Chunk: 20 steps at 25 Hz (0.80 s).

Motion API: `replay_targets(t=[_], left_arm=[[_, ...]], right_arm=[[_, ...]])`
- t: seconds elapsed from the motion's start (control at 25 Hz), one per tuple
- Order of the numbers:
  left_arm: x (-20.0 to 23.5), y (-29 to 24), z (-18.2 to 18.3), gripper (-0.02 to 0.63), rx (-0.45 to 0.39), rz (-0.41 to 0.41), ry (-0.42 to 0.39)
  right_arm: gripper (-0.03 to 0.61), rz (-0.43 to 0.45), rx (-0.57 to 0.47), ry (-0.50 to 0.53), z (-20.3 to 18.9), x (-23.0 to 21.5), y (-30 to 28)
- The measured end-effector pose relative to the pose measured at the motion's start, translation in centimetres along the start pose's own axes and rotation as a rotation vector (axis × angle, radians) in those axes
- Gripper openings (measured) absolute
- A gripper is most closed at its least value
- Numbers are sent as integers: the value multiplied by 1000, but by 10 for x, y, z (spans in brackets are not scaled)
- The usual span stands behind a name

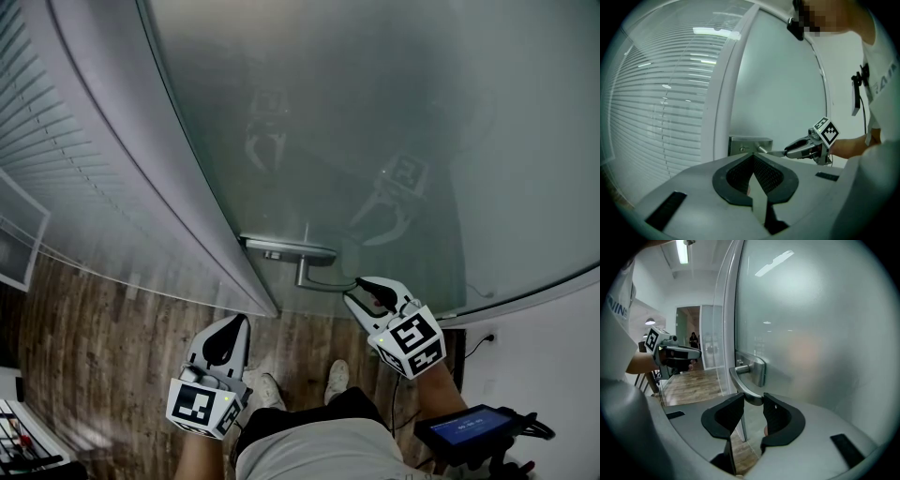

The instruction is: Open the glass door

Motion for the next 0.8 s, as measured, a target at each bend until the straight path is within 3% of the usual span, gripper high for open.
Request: replay_targets(t=[0.28, 0.52, 0.8], left_arm=[[-4, 3, -1, 0, 0, 0, -7], [-10, 0, 2, 0, 4, -6, -46], [-15, -5, 6, 0, -2, -13, -44]], right_arm=[[132, -7, -17, -76, -17, 0, -13], [134, -58, -94, -151, -22, -5, -20], [135, -66, -100, -160, -13, -21, -30]])
Point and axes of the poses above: the fingertips, and each gripper's own axes: y backward along the fingers, x to its left, z out of its top, the point moved 8 cm from there along y, backward along the fingers, and after that the axes turned 3 degrees about -y, right-handed, at the moved point
